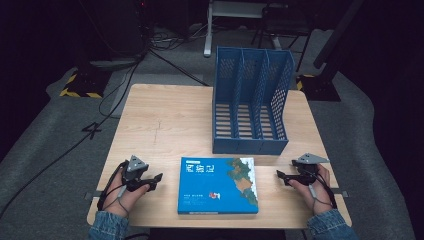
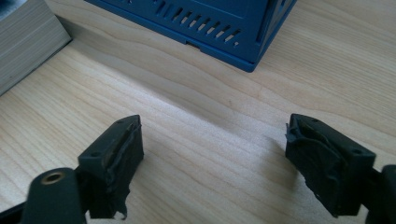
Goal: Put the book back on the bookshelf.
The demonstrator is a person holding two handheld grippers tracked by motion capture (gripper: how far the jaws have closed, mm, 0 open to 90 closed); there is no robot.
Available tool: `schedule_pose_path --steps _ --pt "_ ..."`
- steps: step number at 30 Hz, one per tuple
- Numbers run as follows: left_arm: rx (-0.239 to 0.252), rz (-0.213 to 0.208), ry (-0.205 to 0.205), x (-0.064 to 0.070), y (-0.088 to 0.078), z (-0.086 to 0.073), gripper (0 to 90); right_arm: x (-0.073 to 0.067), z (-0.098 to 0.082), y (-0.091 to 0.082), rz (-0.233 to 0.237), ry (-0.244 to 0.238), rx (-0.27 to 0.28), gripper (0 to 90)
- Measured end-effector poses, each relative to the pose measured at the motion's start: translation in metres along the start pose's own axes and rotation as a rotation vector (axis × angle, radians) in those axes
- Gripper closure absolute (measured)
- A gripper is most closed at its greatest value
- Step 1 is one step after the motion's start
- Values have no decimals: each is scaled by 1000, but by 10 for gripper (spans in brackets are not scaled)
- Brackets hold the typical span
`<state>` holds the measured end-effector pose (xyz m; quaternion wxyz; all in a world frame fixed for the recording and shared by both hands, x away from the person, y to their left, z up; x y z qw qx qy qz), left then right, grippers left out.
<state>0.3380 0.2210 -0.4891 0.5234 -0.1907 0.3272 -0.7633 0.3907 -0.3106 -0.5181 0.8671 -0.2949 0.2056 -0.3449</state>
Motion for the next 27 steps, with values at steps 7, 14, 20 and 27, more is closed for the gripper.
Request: schedule_pose_path --steps 7,14,20,27 --pt "-7 -97 -18 20 -4 18 355 -12 1 -6 38 5 -6 323" --pt "-59 -176 9 41 6 26 355 -51 14 -12 151 -62 14 323" --pt "-106 -215 26 55 22 27 363 -80 26 -10 222 -121 -11 304" --pt "-139 -261 -48 60 31 27 361 -93 28 -3 270 -117 -41 302"
Point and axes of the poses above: each handheld gripper's, and its own axes: y roughly forward along the jaws, z roughly out of its top, x roughly to its right, the point moved 2 cm from there along y, roughly forward along the jaws, and after that the axes turned 14 degrees about z, right-handed, at the moved point
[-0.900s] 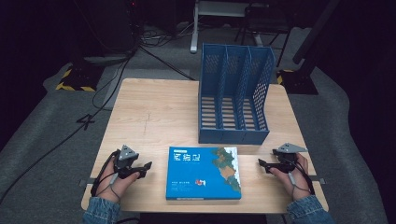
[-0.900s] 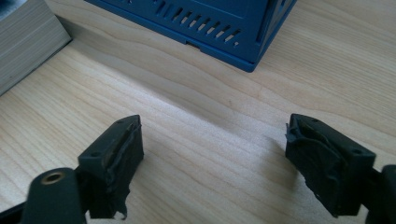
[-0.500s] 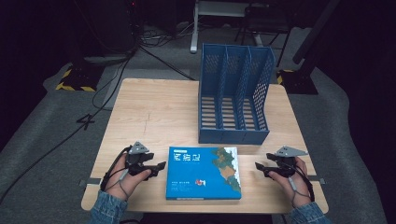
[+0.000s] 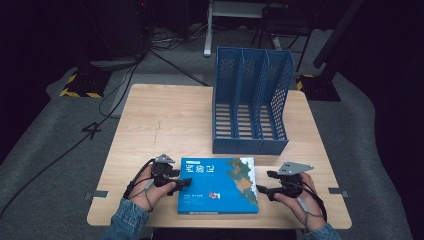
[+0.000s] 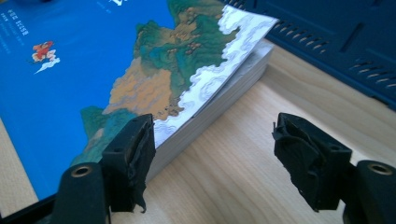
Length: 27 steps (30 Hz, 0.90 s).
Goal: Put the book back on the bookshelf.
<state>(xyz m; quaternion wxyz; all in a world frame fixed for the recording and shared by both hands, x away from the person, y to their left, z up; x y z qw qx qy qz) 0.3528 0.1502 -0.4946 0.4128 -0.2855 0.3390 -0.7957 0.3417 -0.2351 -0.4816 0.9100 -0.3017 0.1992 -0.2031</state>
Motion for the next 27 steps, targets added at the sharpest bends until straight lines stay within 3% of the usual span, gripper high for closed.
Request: schedule_pose_path --steps 4,9,14,19,21,25,27 --pt "-3 14 0 2 0 1 361 -2 1 5 22 12 -7 308" --pt "0 40 39 5 -2 2 363 -8 5 17 52 -6 -27 311" --pt "36 57 137 6 -9 3 409 -10 7 25 62 -17 -22 306" --pt "86 53 186 8 -16 5 447 -9 7 27 70 -7 -5 290" --pt "105 53 201 8 -18 6 503 -8 6 27 73 -4 -2 289" --pt "167 20 233 9 -23 9 566 -7 5 28 78 4 8 285" --pt "178 -43 247 13 -19 7 579 -7 5 28 80 7 11 283"
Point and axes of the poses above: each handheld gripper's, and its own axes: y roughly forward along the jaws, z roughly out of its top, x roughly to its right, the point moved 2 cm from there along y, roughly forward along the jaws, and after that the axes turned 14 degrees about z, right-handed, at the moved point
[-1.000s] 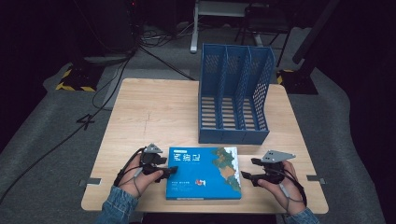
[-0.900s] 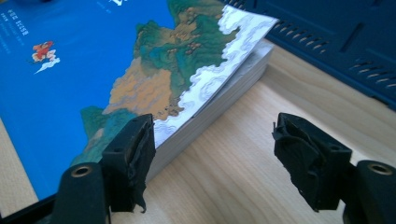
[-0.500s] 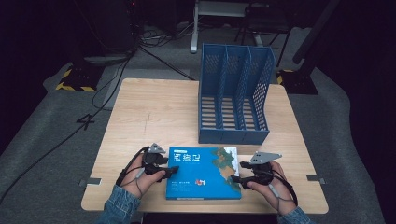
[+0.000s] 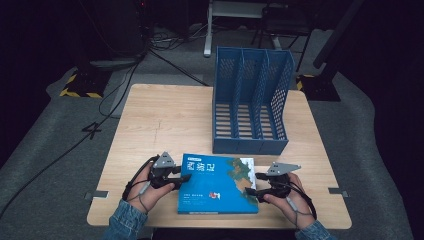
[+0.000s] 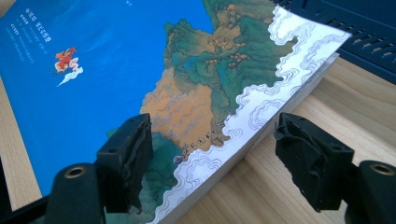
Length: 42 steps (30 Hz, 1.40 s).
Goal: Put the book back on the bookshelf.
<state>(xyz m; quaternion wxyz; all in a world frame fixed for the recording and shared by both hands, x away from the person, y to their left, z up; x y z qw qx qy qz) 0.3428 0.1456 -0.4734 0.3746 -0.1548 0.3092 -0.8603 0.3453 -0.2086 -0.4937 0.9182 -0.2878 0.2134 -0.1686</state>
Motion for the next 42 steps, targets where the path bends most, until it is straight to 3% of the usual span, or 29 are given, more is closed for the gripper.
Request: schedule_pose_path --steps 2,3,5,7,10,16,20,24,28,31,36,42 --pt "0 -120 -16 8 9 -7 534 0 0 1 1 -3 1 283" --pt "-4 -150 -28 11 12 -10 540 0 0 1 2 -5 2 283" --pt "-18 -150 -41 11 14 -12 583 -1 0 1 0 -11 2 284" --pt "-62 -174 -94 10 11 -12 651 -1 0 1 -6 -16 3 285" --pt "-124 -191 -135 10 11 -18 694 -3 0 -1 -9 -22 -1 285" --pt "-109 -223 -103 12 12 -20 698 -7 0 -3 -13 -39 -11 285" --pt "-116 -225 -113 13 10 -16 797 -9 1 -3 -14 -51 -13 279" --pt "-127 -199 -128 17 7 -6 839 -15 8 -12 -60 -74 26 248" --pt "-144 -200 -176 19 8 6 841 -24 15 -16 -85 -127 47 214" --pt "-154 -194 -189 21 9 13 841 -30 17 -14 -79 -145 45 213" --pt "-169 -175 -171 30 15 34 841 -45 25 2 -45 -203 25 197" --pt "-194 -190 -186 39 31 51 841 -59 36 13 -43 -257 32 169"
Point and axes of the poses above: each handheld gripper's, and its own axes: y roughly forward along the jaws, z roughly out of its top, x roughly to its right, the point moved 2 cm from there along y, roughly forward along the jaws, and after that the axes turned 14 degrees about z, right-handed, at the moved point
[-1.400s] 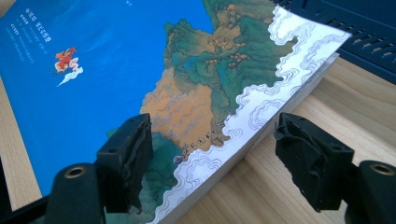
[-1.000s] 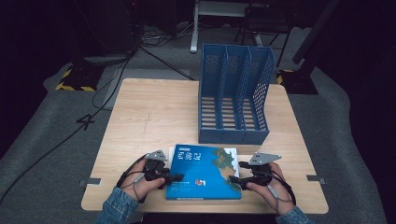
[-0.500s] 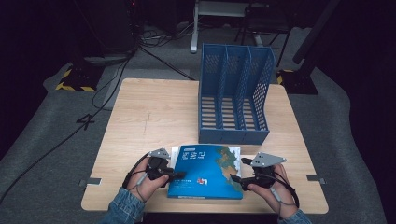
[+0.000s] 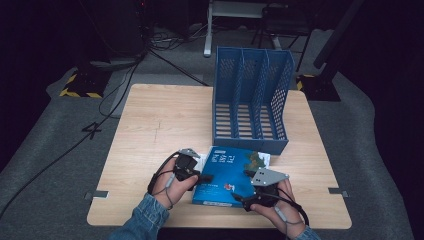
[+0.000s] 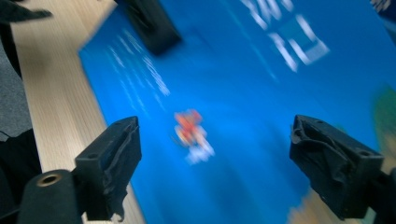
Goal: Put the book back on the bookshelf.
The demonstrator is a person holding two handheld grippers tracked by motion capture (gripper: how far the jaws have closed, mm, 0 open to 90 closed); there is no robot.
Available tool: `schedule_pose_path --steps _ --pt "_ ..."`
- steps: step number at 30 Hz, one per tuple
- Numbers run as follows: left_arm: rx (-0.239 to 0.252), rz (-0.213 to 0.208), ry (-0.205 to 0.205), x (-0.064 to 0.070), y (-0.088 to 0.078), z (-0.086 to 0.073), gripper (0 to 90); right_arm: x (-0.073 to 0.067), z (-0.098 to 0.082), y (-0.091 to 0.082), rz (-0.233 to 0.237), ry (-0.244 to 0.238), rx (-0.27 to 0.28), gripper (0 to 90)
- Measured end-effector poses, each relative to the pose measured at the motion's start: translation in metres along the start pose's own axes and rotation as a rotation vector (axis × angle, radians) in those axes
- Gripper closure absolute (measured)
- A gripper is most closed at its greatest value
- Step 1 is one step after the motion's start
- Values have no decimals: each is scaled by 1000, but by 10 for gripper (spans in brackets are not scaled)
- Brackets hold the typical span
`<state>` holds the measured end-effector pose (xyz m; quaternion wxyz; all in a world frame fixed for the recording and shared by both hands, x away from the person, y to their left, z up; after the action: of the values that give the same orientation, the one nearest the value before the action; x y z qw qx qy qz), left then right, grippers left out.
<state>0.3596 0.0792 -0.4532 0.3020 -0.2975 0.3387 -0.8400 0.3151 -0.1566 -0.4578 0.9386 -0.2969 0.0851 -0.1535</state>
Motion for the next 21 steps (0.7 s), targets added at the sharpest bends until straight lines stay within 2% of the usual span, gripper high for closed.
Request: schedule_pose_path --steps 4,8,10,12,15,17,21 --pt "-2 -14 -13 1 4 4 840 -9 8 10 5 -50 -5 163" --pt "-11 -36 -45 1 2 9 840 -13 6 26 54 -41 -29 162" --pt "-5 -42 -52 6 -1 17 840 -16 6 34 54 -65 -46 141" --pt "-10 -30 -39 11 -3 22 840 -19 8 36 11 -101 -45 89" --pt "-16 -26 -43 16 0 26 840 -23 10 40 -30 -121 -64 0" --pt "-22 -29 -56 16 2 25 840 -26 8 45 -72 -161 -110 0" --pt "-21 -35 -74 15 3 23 839 -31 7 51 -135 -195 -145 0"
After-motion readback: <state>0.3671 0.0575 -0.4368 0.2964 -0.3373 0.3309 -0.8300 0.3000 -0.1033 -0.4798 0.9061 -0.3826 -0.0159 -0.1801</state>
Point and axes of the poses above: each handheld gripper's, and its own axes: y roughly forward along the jaws, z roughly out of its top, x roughly to its right, the point moved 2 cm from there along y, roughly forward along the jaws, and after that the axes turned 14 degrees about z, right-handed, at the moved point
